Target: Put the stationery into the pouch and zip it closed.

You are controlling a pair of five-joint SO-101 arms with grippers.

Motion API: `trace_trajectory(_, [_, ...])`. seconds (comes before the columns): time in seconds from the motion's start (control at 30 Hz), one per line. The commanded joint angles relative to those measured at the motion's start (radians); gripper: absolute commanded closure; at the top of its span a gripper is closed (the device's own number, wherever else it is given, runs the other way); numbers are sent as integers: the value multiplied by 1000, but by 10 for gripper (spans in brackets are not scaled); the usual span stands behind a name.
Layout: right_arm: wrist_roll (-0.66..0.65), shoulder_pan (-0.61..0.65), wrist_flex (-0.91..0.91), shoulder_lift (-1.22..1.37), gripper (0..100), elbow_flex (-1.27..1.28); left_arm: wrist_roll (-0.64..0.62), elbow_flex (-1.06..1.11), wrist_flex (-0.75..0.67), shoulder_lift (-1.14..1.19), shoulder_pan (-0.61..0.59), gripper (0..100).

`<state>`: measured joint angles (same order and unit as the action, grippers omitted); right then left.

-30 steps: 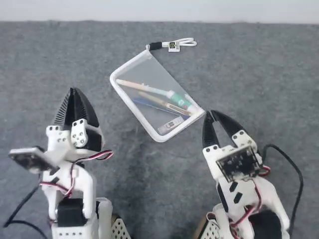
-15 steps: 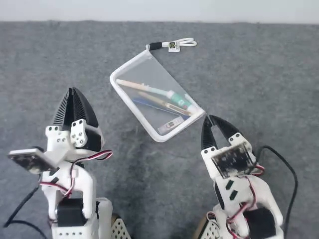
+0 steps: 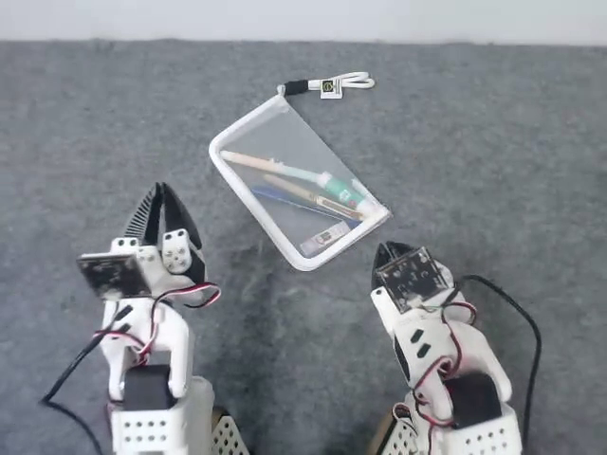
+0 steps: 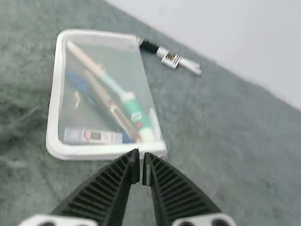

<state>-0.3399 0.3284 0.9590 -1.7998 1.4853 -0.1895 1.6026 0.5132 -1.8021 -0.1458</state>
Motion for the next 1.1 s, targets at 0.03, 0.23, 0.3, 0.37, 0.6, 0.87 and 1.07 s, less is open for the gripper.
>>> trace_trajectory(0.03, [-12,-12,-16,-15,979,46,51,73,0,-21,6,895])
trace_trajectory(0.23, [155,-12,-15,-15,979,112,49,82,103,-21,6,833])
trace_trajectory(0.3, [233,-12,-15,-15,979,129,49,82,138,-21,6,833])
trace_trajectory(0.37, [279,-12,-15,-15,979,152,49,82,164,-21,6,833])
trace_trajectory(0.6, [295,-27,24,-15,979,198,49,82,281,-21,6,833])
trace_trajectory(0.87, [296,-151,122,-15,979,198,51,82,330,-21,6,889])
trace_trajectory(1.07, [298,-179,229,-15,979,198,147,82,361,-21,51,988])
